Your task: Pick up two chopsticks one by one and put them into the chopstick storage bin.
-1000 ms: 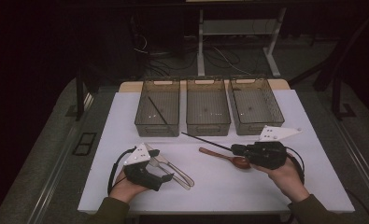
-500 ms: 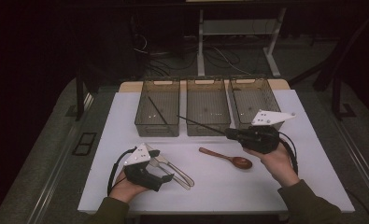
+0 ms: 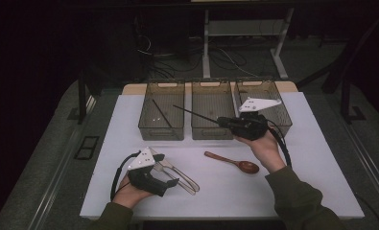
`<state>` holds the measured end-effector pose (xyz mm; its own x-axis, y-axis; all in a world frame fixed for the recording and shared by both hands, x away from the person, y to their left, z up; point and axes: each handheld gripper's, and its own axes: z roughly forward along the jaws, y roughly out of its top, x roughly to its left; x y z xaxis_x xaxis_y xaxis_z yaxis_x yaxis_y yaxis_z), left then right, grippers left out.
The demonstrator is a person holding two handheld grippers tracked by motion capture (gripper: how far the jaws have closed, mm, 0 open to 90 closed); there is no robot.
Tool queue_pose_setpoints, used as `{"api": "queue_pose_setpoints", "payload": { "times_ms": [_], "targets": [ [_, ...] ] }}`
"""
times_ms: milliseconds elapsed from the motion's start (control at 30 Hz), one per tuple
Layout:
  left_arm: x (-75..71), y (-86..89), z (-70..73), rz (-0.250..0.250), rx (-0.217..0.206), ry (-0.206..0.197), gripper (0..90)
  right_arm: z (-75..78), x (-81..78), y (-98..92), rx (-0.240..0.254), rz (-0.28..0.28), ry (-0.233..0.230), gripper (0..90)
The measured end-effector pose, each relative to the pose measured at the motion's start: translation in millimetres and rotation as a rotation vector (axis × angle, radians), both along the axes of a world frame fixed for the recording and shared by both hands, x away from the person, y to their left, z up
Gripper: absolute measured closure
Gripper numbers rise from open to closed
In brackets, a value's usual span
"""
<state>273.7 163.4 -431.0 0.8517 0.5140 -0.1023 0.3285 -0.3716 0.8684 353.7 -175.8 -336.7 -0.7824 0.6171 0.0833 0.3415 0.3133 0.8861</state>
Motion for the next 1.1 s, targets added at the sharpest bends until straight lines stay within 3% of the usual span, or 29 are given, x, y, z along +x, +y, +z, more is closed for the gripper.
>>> {"api": "queue_pose_setpoints", "payload": {
  "times_ms": [267, 533, 1100],
  "targets": [
    [-0.9, -1.9, 0.1, -0.003, 0.004, -0.002, 0.0, -1.1, 28.1, 26.5, -0.026, -0.026, 0.032, 84.7],
    [-1.5, -2.3, 0.1, -0.003, -0.005, -0.003, 0.0, -12.2, 59.3, 54.8, -0.049, -0.052, 0.081, 84.6],
    [-1.1, -2.8, 1.4, -0.016, -0.004, -0.002, 0.0, -22.6, 107.7, 123.3, -0.155, -0.081, 0.141, 84.6]
  ]
}}
